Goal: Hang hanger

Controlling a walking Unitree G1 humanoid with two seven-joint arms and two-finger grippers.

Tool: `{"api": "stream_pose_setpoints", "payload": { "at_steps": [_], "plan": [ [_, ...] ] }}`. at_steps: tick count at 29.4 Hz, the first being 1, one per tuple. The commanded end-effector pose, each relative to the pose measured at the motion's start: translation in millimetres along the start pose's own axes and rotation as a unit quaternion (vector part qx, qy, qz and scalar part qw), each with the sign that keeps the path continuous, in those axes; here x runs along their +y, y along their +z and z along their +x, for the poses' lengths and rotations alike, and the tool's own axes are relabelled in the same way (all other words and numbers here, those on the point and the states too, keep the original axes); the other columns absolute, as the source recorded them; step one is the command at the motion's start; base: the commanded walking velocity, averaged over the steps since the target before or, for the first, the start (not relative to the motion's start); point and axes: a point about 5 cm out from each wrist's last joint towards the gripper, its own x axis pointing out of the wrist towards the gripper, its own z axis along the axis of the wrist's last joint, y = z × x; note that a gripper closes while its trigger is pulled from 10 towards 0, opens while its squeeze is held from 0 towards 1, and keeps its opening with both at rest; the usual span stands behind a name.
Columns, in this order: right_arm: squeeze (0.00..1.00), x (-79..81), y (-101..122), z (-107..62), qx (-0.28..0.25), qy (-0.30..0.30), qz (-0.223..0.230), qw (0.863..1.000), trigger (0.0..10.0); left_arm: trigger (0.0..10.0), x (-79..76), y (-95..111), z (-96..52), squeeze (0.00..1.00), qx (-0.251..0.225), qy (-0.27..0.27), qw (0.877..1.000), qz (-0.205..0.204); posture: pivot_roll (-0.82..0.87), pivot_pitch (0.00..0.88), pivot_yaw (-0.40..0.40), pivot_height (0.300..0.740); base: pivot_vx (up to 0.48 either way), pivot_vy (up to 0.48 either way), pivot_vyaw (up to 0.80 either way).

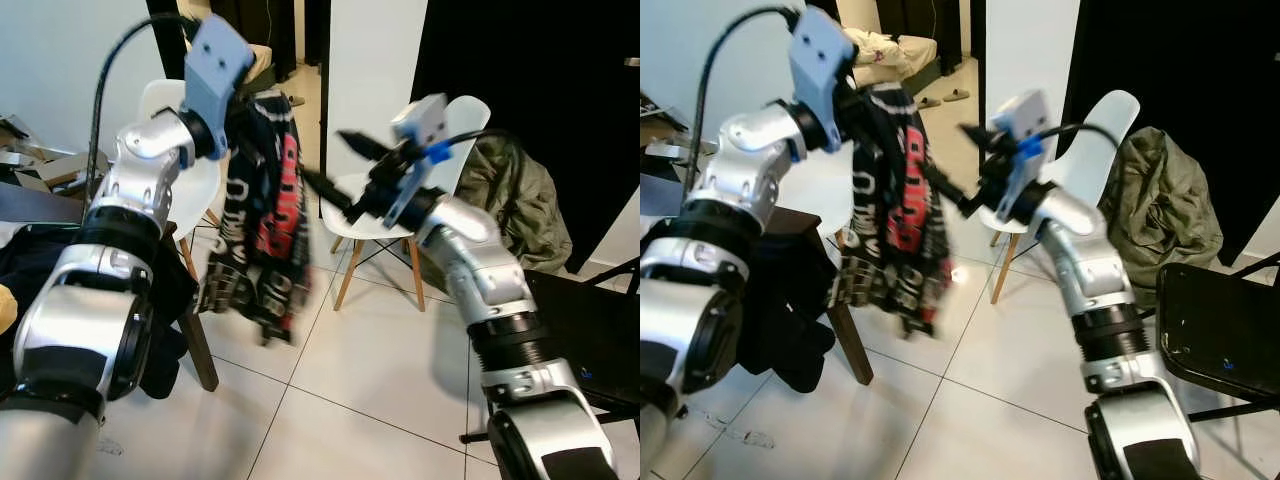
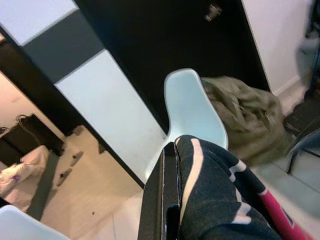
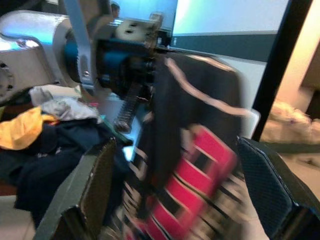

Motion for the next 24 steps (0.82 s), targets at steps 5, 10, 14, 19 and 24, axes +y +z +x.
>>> {"api": "stream_pose_setpoints", "payload": {
  "at_steps": [5, 10, 14, 19, 24],
  "plan": [
    [0.0, -0.6, -2, 14.4, 0.027, -0.027, 0.001, 0.999, 10.0, 10.0, -3.8, 10, 2.9, 0.0, -0.018, -0.016, 0.999, 0.025, 0.0, 0.0, 0.026, 0.74, 0.0, 0.0, 0.0],
    [0.0, -4.1, -6, 13.6, 0.055, -0.046, -0.014, 0.997, 10.0, 10.0, -3.0, 14, 3.0, 0.0, -0.026, -0.016, 0.999, 0.027, 0.0, 0.0, 0.023, 0.74, 0.0, 0.0, 0.0],
    [0.0, -9.3, -14, 9.3, 0.092, -0.076, -0.035, 0.992, 4.9, 10.0, -3.8, 20, 4.1, 0.0, -0.037, -0.019, 0.999, 0.031, 0.0, 0.0, 0.025, 0.74, 0.0, 0.0, 0.0],
    [0.0, -14.1, -19, 3.4, 0.117, -0.101, -0.048, 0.987, 7.4, 10.0, -4.1, 26, 5.1, 0.0, -0.048, -0.022, 0.998, 0.036, 0.0, 0.0, 0.029, 0.74, 0.0, 0.0, 0.0],
    [0.0, -14.7, -25, -2.1, 0.14, -0.109, -0.064, 0.982, 10.0, 10.0, -1.9, 32, 5.5, 0.0, -0.055, -0.021, 0.997, 0.042, -0.01, 0.0, 0.031, 0.74, 0.0, 0.0, 0.0]
  ]
}}
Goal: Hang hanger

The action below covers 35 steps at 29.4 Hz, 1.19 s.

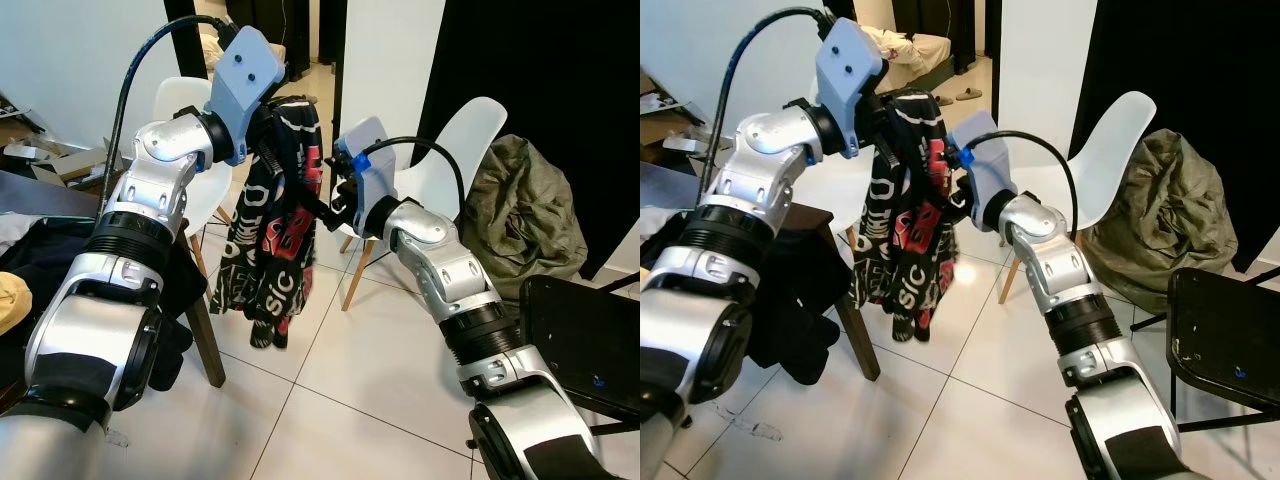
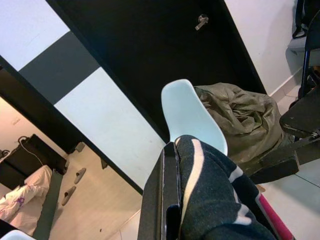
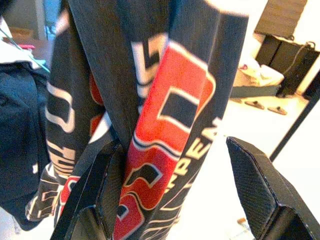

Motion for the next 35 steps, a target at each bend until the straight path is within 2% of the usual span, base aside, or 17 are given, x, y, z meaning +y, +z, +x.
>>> {"api": "stream_pose_setpoints", "payload": {
  "at_steps": [1, 5, 6, 7, 8, 16, 20, 22, 25, 26, 27, 29, 30, 32, 33, 34, 35],
  "plan": [
    [0.0, 3.5, -5, -0.1, 0.017, 0.002, -0.008, 1.0, 10.0, 10.0, 5.9, 10, -1.2, 0.0, -0.016, 0.005, 1.0, 0.012, -0.01, 0.0, 0.031, 0.74, 0.0, 0.0, 0.0],
    [0.0, 3.3, -6, 0.3, 0.02, -0.002, -0.006, 1.0, 10.0, 10.0, 6.2, 12, -0.9, 0.0, -0.019, 0.005, 1.0, 0.013, 0.0, 0.0, 0.032, 0.74, 0.0, 0.0, 0.0],
    [0.0, 3.6, -6, 1.1, 0.022, -0.003, -0.004, 1.0, 8.8, 10.0, 6.7, 14, -0.5, 0.0, -0.023, 0.006, 1.0, 0.014, 0.0, 0.0, 0.028, 0.74, 0.0, 0.0, 0.0],
    [0.0, 3.6, -6, 1.1, 0.022, -0.003, -0.004, 1.0, 8.8, 10.0, 6.7, 14, -0.5, 0.0, -0.023, 0.006, 1.0, 0.014, 0.0, 0.0, 0.028, 0.74, 0.0, 0.0, 0.0],
    [0.0, 4.1, -6, 1.8, 0.022, -0.004, -0.003, 1.0, 0.0, 10.0, 7.1, 17, -0.3, 0.0, -0.027, 0.007, 1.0, 0.015, 0.0, 0.0, 0.027, 0.74, 0.0, 0.0, 0.0],
    [0.0, 3.4, -5, 2.8, 0.019, -0.008, 0.003, 1.0, 0.0, 10.0, 8.2, 18, -0.4, 0.0, -0.029, 0.01, 0.999, 0.016, 0.0, 0.0, 0.024, 0.74, 0.0, 0.0, 0.0],
    [0.0, -10.2, 4, -4.1, -0.011, -0.016, 0.029, 0.999, 0.0, 10.0, 14.5, 6, -9.8, 0.0, 0.002, 0.026, 0.999, 0.028, -0.01, 0.0, 0.025, 0.74, 0.0, 0.0, 0.0],
    [0.0, -10.2, 4, -4.1, -0.011, -0.016, 0.029, 0.999, 0.0, 10.0, 14.5, 6, -9.8, 0.0, 0.002, 0.026, 0.999, 0.028, -0.01, 0.0, 0.025, 0.74, 0.0, 0.0, 0.0],
    [0.0, -17.0, 11, -12.6, -0.038, 0.005, 0.048, 0.998, 0.0, 10.0, 18.6, -2, -16.8, 0.0, 0.024, 0.037, 0.998, 0.038, -0.01, 0.0, 0.025, 0.74, 0.0, 0.0, 0.0],
    [0.0, -16.7, 16, -21.1, -0.06, 0.045, 0.056, 0.996, 0.0, 10.0, 21.6, -6, -21.2, 0.0, 0.036, 0.043, 0.997, 0.044, 0.0, 0.0, 0.023, 0.74, 0.0, 0.0, 0.0],
    [0.0, -16.7, 16, -21.1, -0.06, 0.045, 0.056, 0.996, 0.0, 10.0, 21.6, -6, -21.2, 0.0, 0.036, 0.043, 0.997, 0.044, 0.0, 0.0, 0.023, 0.74, 0.0, 0.0, 0.0],
    [0.0, -16.2, 29, -48.5, -0.124, 0.152, 0.078, 0.977, 0.0, 10.0, 29.0, -17, -33.9, 0.0, 0.071, 0.058, 0.994, 0.068, -0.01, 0.0, 0.023, 0.74, 0.0, 0.0, 0.0],
    [0.0, -16.0, 35, -59.0, -0.148, 0.187, 0.084, 0.967, 0.0, 10.0, 31.3, -21, -38.7, 0.0, 0.085, 0.062, 0.991, 0.079, -0.01, 0.0, 0.023, 0.74, 0.0, 0.0, 0.0],
    [0.0, -16.0, 35, -59.0, -0.148, 0.187, 0.084, 0.967, 0.0, 10.0, 31.3, -21, -38.7, 0.0, 0.085, 0.062, 0.991, 0.079, -0.01, 0.0, 0.023, 0.74, 0.0, 0.0, 0.0],
    [0.0, -19.4, 55, -82.1, -0.227, 0.253, 0.113, 0.934, 0.0, 10.0, 33.0, -33, -48.8, 0.0, 0.116, 0.066, 0.987, 0.09, -0.01, 0.0, 0.023, 0.74, 0.0, 0.0, 0.0],
    [0.0, -20.6, 63, -89.9, -0.255, 0.275, 0.123, 0.919, 0.0, 10.0, 32.9, -37, -52.4, 0.0, 0.126, 0.067, 0.986, 0.091, -0.01, 0.0, 0.023, 0.74, 0.0, 0.0, 0.0],
    [0.0, -20.6, 63, -89.9, -0.255, 0.275, 0.123, 0.919, 0.0, 10.0, 32.9, -37, -52.4, 0.0, 0.126, 0.067, 0.986, 0.091, -0.01, 0.0, 0.023, 0.74, 0.0, 0.0, 0.0]
  ]
}}
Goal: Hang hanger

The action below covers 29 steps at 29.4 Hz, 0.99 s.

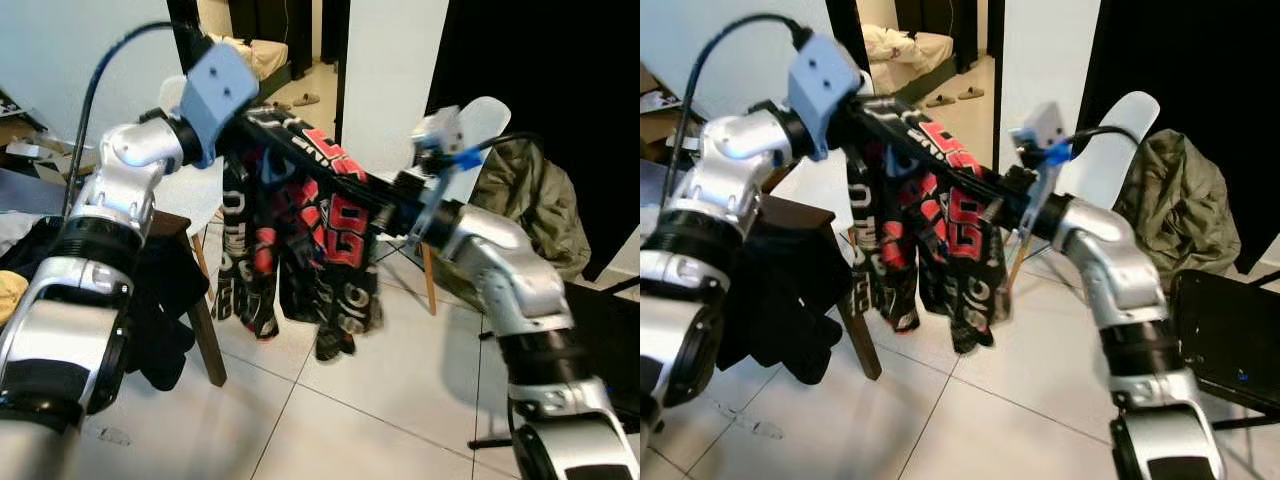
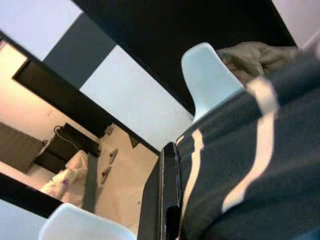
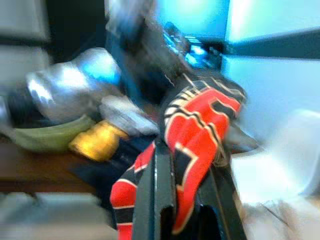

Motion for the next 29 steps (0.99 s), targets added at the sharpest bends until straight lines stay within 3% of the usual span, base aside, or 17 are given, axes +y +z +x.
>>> {"api": "stream_pose_setpoints", "payload": {
  "at_steps": [1, 5, 10, 11, 12, 13, 19, 24, 29],
  "plan": [
    [0.0, 11.2, 27, -6.3, -0.062, 0.061, -0.024, 0.996, 0.0, 10.0, 18.3, -27, -25.5, 0.0, 0.074, 0.055, 0.996, -0.008, -0.01, 0.0, 0.023, 0.74, 0.0, 0.0, 0.0],
    [0.0, 21.0, 38, -12.0, -0.106, 0.123, -0.004, 0.987, 0.0, 10.0, 12.6, -34, -29.3, 0.0, 0.083, 0.047, 0.995, -0.011, -0.01, 0.0, 0.021, 0.74, 0.0, 0.0, 0.0],
    [0.0, 19.6, 40, -7.9, -0.142, 0.124, 0.026, 0.982, 0.0, 10.0, 2.1, -35, -26.1, 0.0, 0.066, 0.023, 0.997, -0.02, -0.01, 0.0, 0.02, 0.74, 0.0, 0.0, 0.0],
    [0.0, 16.8, 37, -5.5, -0.136, 0.112, 0.031, 0.984, 0.0, 10.0, -0.8, -33, -25.0, 0.0, 0.049, 0.012, 0.997, -0.05, -0.01, 0.0, 0.019, 0.74, 0.0, 0.0, 0.0],
    [0.0, 16.8, 37, -5.5, -0.136, 0.112, 0.031, 0.984, 0.0, 10.0, -0.8, -33, -25.0, 0.0, 0.049, 0.012, 0.997, -0.05, -0.01, 0.0, 0.019, 0.74, 0.0, 0.0, 0.0],
    [0.0, 14.6, 33, -3.9, -0.125, 0.103, 0.04, 0.986, 0.0, 10.0, -2.9, -32, -24.4, 1.0, 0.022, 0.002, 0.995, -0.1, -0.01, 0.0, 0.019, 0.74, 0.0, 0.0, 0.0],
    [0.0, 12.2, 30, -2.1, -0.114, 0.092, 0.041, 0.988, 0.0, 10.0, -3.4, -33, -27.1, 1.0, 0.006, -0.003, 0.991, -0.133, -0.01, 0.0, 0.016, 0.74, 0.0, 0.0, 0.0],
    [0.0, 5.7, 32, -1.6, -0.108, 0.074, 0.044, 0.99, 0.0, 10.0, -3.3, -47, -37.5, 1.0, 0.031, 0.02, 0.989, -0.146, -0.02, 0.0, 0.008, 0.74, 0.0, 0.0, 0.0],
    [0.0, 0.8, 36, -2.6, -0.106, 0.059, 0.05, 0.991, 0.0, 10.0, -12.7, -64, -51.6, 1.0, 0.066, 0.04, 0.987, -0.143, -0.02, 0.0, -0.006, 0.74, 0.0, 0.0, 0.0]
  ]
}}
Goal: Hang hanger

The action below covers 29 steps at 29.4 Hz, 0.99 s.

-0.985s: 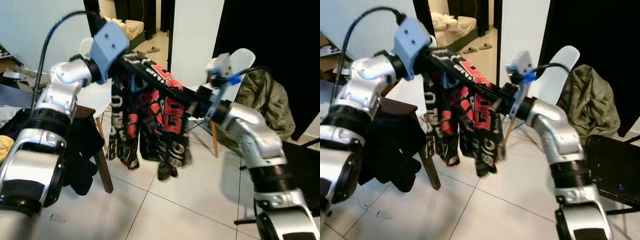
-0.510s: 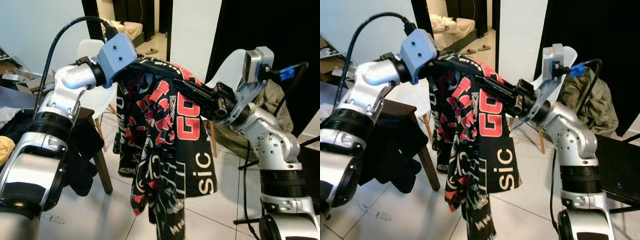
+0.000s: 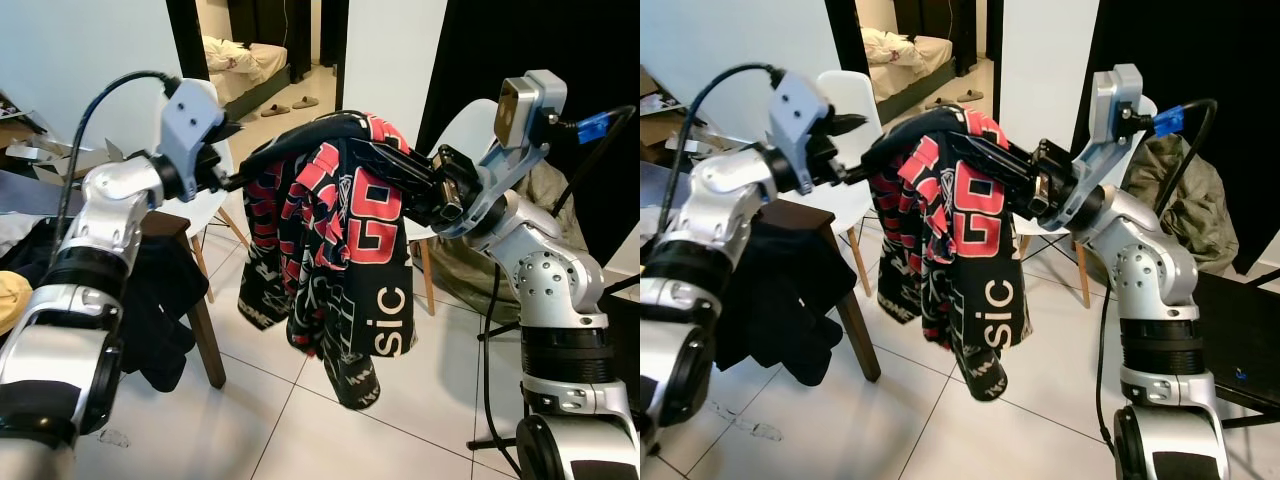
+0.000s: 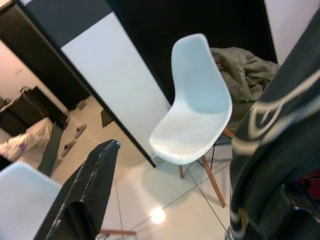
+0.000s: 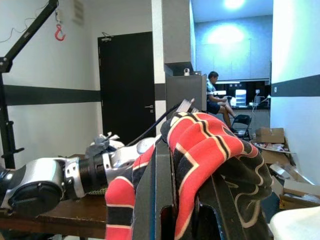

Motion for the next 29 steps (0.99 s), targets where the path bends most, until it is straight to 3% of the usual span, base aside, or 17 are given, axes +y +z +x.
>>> {"api": "stream_pose_setpoints", "payload": {
  "at_steps": [1, 6, 8, 9, 10, 13, 14, 15, 17, 18, 20, 21, 22, 23, 27, 29],
  "plan": [
    [0.0, -1.0, 12, 1.2, -0.022, -0.002, -0.008, 1.0, 0.0, 10.0, 4.3, -13, -13.4, 1.0, 0.023, 0.023, 0.999, 0.0, -0.02, 0.0, -0.007, 0.74, 0.0, 0.0, 0.0],
    [0.0, -4.0, 11, 0.9, -0.021, -0.017, -0.005, 1.0, 0.0, 10.0, 8.5, -10, -18.3, 1.0, 0.007, 0.043, 0.999, -0.012, -0.03, 0.0, -0.01, 0.74, 0.0, 0.0, 0.0],
    [0.0, -12.9, 12, -0.2, -0.029, -0.057, 0.0, 0.998, 0.0, 10.0, 15.2, 4, -23.1, 1.0, -0.04, 0.061, 0.997, -0.04, -0.03, 0.0, -0.012, 0.74, 0.0, 0.0, 0.0],
    [0.0, -12.9, 12, -0.2, -0.029, -0.057, 0.0, 0.998, 0.0, 10.0, 15.2, 4, -23.1, 1.0, -0.04, 0.061, 0.997, -0.04, -0.03, 0.0, -0.012, 0.74, 0.0, 0.0, 0.0],
    [0.0, -15.9, 12, -0.3, -0.033, -0.071, 0.003, 0.997, 0.0, 10.0, 13.1, 16, -22.7, 1.0, -0.08, 0.049, 0.994, -0.061, -0.02, 0.0, -0.016, 0.74, 0.0, 0.0, 0.0],
    [0.0, -17.5, 13, -0.2, -0.035, -0.079, 0.004, 0.996, 0.0, 10.0, 10.8, 25, -22.5, 1.0, -0.107, 0.038, 0.991, -0.074, -0.02, 0.0, -0.016, 0.74, 0.0, 0.0, 0.0],
    [0.0, -17.7, 11, 0.7, -0.034, -0.079, 0.006, 0.996, 0.0, 10.0, 4.4, 39, -21.8, 1.0, -0.155, 0.009, 0.983, -0.098, -0.02, 0.0, -0.018, 0.74, 0.0, 0.0, 0.0],
    [0.0, -17.7, 11, 0.7, -0.034, -0.079, 0.006, 0.996, 0.0, 10.0, 4.4, 39, -21.8, 1.0, -0.155, 0.009, 0.983, -0.098, -0.02, 0.0, -0.018, 0.74, 0.0, 0.0, 0.0],
    [0.0, -20.0, 6, 3.2, -0.025, -0.091, 0.011, 0.995, 0.0, 10.0, -19.5, 64, -28.4, 1.0, -0.229, -0.11, 0.958, -0.135, -0.02, 0.0, -0.019, 0.74, 0.0, 0.0, 0.0],
    [0.0, -22.5, 3, 3.7, -0.022, -0.102, 0.014, 0.994, 0.0, 10.0, -31.4, 68, -32.6, 0.89, -0.236, -0.161, 0.95, -0.127, -0.02, 0.0, -0.019, 0.74, 0.0, 0.0, 0.0],
    [0.0, -24.1, 2, 3.8, -0.021, -0.11, 0.016, 0.994, 0.0, 10.0, -38.1, 68, -35.0, 0.89, -0.233, -0.188, 0.947, -0.119, -0.02, 0.0, -0.019, 0.74, 0.0, 0.0, 0.0],
    [0.0, -26.8, 2, 2.9, -0.022, -0.122, 0.019, 0.992, 0.0, 10.0, -40.6, 60, -35.6, 0.16, -0.203, -0.195, 0.954, -0.104, -0.03, 0.0, -0.017, 0.74, 0.0, 0.0, 0.0],
    [0.0, -28.4, 2, 2.3, -0.022, -0.128, 0.021, 0.991, 0.0, 10.0, -40.8, 54, -35.5, 0.16, -0.181, -0.193, 0.959, -0.095, -0.03, 0.0, -0.017, 0.74, 0.0, 0.0, 0.0],
    [0.0, -29.0, 2, 1.6, -0.021, -0.132, 0.021, 0.991, 0.0, 10.0, -39.3, 48, -34.5, 0.0, -0.163, -0.183, 0.965, -0.095, -0.03, 0.0, -0.015, 0.74, 0.0, 0.0, 0.0],
    [0.0, -27.1, 0, 1.5, -0.013, -0.126, 0.024, 0.992, 0.0, 10.0, -43.1, 44, -31.8, 0.0, -0.143, -0.169, 0.972, -0.082, -0.03, 0.0, -0.016, 0.74, 0.0, 0.0, 0.0],
    [0.0, -23.1, -2, 2.7, -0.005, -0.114, 0.026, 0.993, 0.0, 10.0, -43.8, 49, -26.7, 0.0, -0.141, -0.136, 0.98, -0.042, -0.04, 0.0, -0.016, 0.74, 0.0, 0.0, 0.0]
  ]
}}
